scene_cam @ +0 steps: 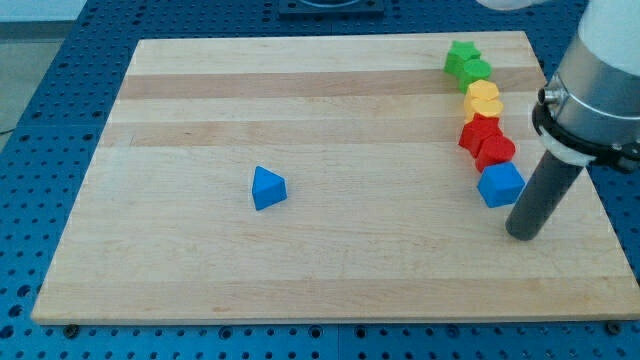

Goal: Move the blue triangle slightly right

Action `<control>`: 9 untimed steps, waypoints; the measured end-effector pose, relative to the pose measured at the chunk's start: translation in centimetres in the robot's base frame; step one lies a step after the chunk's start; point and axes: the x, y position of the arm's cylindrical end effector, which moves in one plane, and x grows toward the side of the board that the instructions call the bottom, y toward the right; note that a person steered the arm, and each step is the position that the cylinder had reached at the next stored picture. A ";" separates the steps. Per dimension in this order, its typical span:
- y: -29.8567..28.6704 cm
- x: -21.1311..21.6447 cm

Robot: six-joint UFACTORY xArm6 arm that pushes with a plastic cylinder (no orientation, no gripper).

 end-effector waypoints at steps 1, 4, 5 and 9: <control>-0.3 -1.0; -3.3 -2.3; -4.2 1.1; -36.4 2.2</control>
